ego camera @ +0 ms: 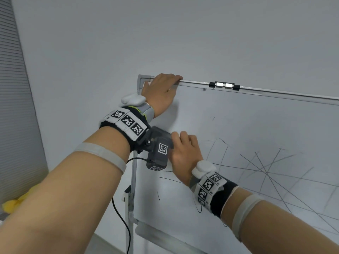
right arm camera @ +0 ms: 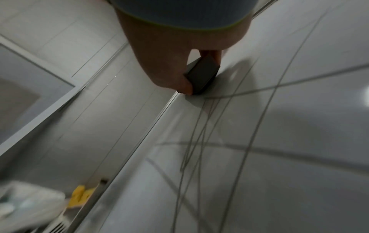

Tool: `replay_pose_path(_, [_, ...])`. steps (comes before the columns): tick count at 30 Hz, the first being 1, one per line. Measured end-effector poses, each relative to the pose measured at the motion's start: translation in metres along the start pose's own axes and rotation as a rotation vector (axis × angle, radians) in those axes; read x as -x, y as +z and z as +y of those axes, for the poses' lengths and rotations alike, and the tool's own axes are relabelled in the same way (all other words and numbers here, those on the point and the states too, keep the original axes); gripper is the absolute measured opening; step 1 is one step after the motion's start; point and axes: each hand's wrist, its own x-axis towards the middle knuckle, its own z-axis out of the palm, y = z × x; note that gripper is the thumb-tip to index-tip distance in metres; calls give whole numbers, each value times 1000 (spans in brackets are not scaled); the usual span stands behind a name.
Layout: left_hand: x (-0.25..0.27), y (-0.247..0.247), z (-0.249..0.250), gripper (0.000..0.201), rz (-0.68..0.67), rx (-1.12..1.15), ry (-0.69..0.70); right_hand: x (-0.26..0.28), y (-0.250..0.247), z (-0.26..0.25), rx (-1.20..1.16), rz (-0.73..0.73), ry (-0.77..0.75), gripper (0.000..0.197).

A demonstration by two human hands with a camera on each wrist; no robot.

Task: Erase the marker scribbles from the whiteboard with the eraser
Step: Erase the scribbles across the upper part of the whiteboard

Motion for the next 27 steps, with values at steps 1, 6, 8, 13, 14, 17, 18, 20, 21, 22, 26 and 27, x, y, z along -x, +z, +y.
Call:
replay_pose_path(1, [2, 2, 1, 70, 1, -20, 3, 12, 8, -5, -6, -18, -49, 48])
replay_pose_path(6, [17, 13, -18, 60, 185, 43, -89, 102, 61, -43, 44, -444, -217, 63])
replay_pose_path(8, [34, 22, -42, 61, 340, 246, -254, 113, 66, -47, 43, -473, -255, 58])
replay_pose_path(13, [111, 75, -107, 54, 230, 763, -887, 47, 48, -35, 81, -233, -82, 72])
replay_pose_path(14, [130, 91, -115, 59, 146, 835, -952, 34, 47, -35, 95, -225, -26, 76])
replay_pose_path(17, [177, 133, -131, 78, 26, 951, -1061, 47, 61, -42, 95, -327, -105, 76])
replay_pose_path(18, [189, 144, -134, 78, 22, 964, -1094, 69, 73, -46, 88, -402, -183, 67])
replay_pose_path(20, [203, 156, -134, 76, 25, 977, -1148, 119, 90, -52, 79, -540, -298, 48])
replay_pose_path(21, [210, 160, -135, 77, 29, 986, -1175, 142, 97, -53, 86, -602, -338, 40])
replay_pose_path(22, [216, 164, -136, 77, 22, 983, -1203, 161, 103, -54, 95, -644, -374, 36])
replay_pose_path(26, [220, 166, -131, 78, -38, 980, -1270, 156, 99, -49, 80, -564, -380, 44])
replay_pose_path(27, [219, 166, -131, 79, -42, 989, -1271, 140, 93, -46, 77, -482, -329, 47])
